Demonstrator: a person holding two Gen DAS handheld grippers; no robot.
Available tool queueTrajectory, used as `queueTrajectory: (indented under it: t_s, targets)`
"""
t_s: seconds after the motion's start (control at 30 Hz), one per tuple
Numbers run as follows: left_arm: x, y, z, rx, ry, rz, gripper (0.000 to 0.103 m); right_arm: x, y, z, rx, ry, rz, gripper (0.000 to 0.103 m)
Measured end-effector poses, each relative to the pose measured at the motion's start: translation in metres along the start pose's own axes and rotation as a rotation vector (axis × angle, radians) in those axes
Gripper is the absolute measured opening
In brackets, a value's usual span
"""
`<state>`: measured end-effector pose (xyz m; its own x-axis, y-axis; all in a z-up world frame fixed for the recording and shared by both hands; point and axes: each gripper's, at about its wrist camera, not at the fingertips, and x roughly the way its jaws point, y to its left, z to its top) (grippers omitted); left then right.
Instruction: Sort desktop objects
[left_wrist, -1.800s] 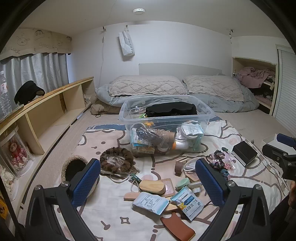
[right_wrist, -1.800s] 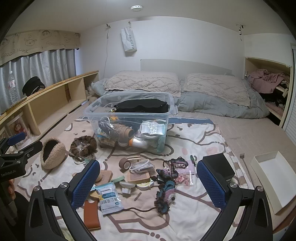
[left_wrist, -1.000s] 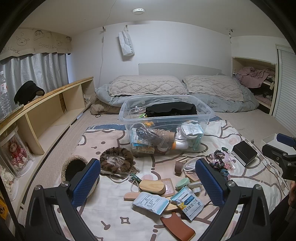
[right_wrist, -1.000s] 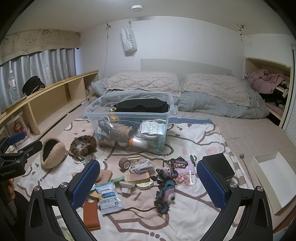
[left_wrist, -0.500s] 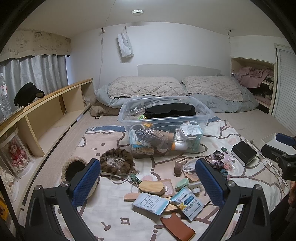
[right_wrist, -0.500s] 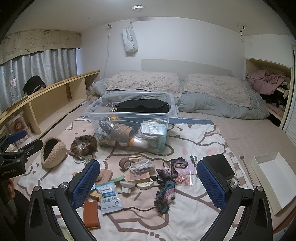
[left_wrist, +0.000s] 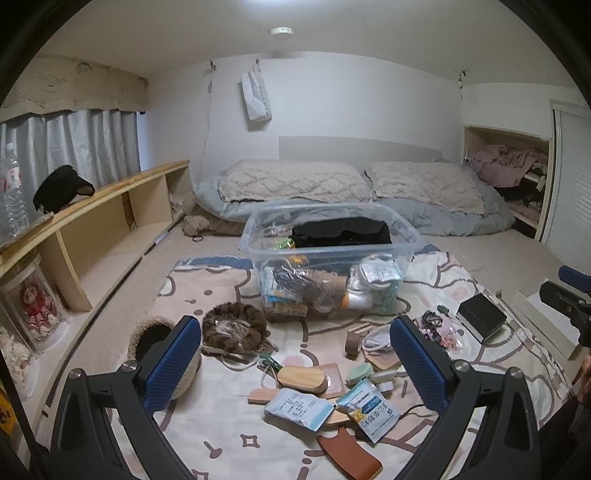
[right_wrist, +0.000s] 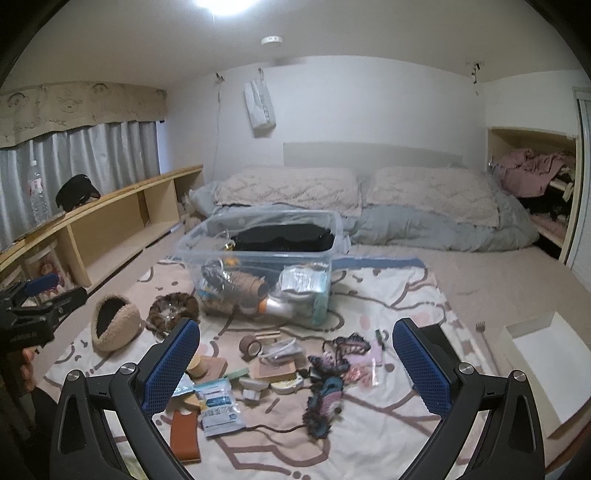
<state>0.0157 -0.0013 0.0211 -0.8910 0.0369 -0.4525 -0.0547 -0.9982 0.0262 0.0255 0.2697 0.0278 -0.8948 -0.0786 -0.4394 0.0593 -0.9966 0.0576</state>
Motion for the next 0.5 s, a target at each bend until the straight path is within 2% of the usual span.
queueTrajectory:
  t_s: [0.23, 0.5]
  targets:
    - [-0.031, -0.005, 0.011, 0.001, -0.033, 0.028, 0.103, -0.034, -0.006, 0.011, -0.074, -0.076, 0.006, 0.103]
    - [-0.051, -0.03, 0.031, -0.027, -0.038, 0.036, 0.103, -0.052, 0.0, 0.034, -0.097, -0.088, 0.056, 0.103]
